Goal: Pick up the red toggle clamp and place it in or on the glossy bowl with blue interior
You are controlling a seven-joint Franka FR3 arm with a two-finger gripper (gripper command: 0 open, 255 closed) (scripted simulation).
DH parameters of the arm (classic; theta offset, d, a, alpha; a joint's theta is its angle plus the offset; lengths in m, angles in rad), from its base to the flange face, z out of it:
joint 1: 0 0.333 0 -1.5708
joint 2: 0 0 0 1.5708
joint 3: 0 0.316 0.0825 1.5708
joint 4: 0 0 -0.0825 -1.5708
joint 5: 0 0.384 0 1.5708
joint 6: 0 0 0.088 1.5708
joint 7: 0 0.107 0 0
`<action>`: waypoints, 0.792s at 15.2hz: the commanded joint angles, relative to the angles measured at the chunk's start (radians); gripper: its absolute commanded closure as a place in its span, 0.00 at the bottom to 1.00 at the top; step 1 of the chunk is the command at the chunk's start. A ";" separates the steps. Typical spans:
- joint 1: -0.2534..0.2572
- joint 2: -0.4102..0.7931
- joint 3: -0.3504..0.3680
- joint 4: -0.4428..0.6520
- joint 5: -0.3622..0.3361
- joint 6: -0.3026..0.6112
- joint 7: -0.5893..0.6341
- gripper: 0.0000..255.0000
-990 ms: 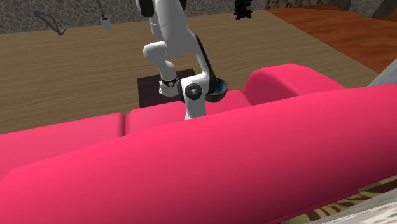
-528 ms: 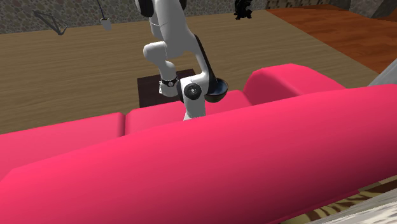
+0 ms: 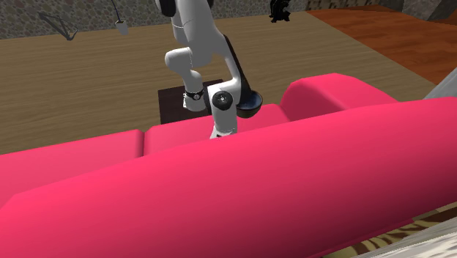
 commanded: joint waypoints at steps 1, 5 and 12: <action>0.000 -0.021 -0.001 0.004 -0.003 -0.025 0.004 1.00; -0.001 -0.062 -0.002 0.015 -0.009 -0.076 0.013 1.00; -0.002 -0.127 -0.004 0.042 -0.018 -0.168 0.026 1.00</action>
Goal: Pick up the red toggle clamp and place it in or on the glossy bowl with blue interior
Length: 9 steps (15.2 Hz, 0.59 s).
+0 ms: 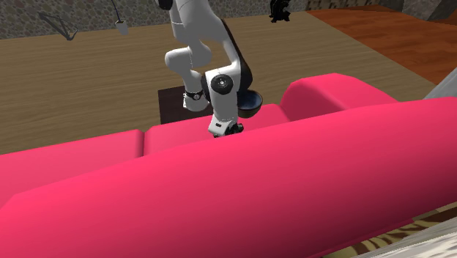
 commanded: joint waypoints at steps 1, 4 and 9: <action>0.000 -0.020 0.000 0.008 -0.002 -0.028 0.004 1.00; -0.001 -0.044 -0.001 0.024 -0.006 -0.068 0.009 1.00; -0.002 -0.080 -0.002 0.054 -0.010 -0.134 0.018 1.00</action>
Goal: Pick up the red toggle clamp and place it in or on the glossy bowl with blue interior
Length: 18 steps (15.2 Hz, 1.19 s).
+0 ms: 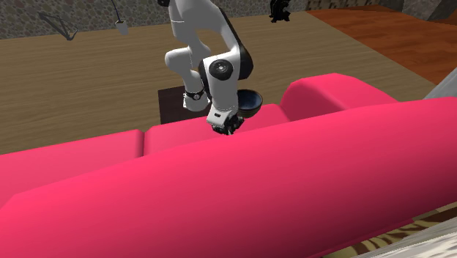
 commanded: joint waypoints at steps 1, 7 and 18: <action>0.001 -0.013 0.001 0.013 -0.001 -0.026 0.006 1.00; 0.000 -0.048 0.000 0.058 -0.006 -0.106 0.016 1.00; 0.096 -0.316 0.110 -0.220 0.069 -0.072 0.173 1.00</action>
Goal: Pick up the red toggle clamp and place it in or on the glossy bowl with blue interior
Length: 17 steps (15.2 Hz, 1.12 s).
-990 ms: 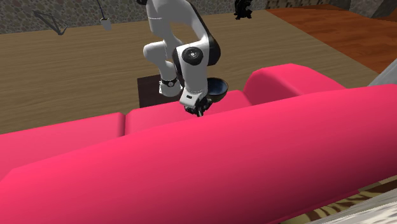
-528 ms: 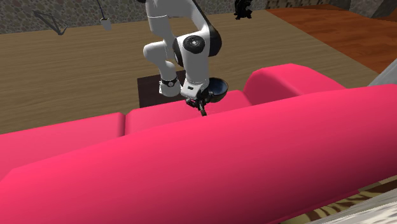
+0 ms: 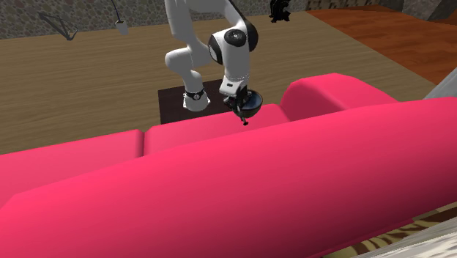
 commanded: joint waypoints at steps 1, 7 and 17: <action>0.024 -0.058 0.027 -0.052 0.023 0.000 0.037 1.00; 0.107 -0.192 0.114 -0.163 0.102 -0.002 0.149 1.00; 0.198 -0.250 0.220 -0.270 0.203 0.073 0.253 1.00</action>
